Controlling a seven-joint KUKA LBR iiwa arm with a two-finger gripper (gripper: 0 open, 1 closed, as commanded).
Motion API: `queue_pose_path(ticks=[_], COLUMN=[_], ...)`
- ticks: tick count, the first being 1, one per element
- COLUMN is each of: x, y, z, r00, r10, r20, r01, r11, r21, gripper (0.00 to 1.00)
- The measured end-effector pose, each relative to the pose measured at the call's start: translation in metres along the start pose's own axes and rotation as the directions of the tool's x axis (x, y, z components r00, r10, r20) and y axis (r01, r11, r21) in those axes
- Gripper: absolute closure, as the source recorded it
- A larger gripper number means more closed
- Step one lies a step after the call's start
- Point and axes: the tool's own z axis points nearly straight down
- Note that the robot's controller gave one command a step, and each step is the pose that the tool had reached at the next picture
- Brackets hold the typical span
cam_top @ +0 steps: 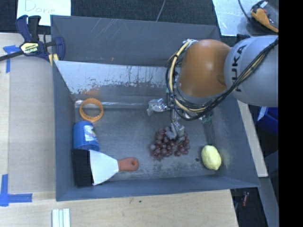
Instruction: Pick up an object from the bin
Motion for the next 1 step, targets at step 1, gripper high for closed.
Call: queue_pose_path(ticks=[1], x=[0.0422], y=[-0.0302], z=[0.0270], r00=[0.998], r10=[0.068], r20=[0.004], r01=[-0.068], r11=[0.998], r21=[0.007], gripper=[0.00])
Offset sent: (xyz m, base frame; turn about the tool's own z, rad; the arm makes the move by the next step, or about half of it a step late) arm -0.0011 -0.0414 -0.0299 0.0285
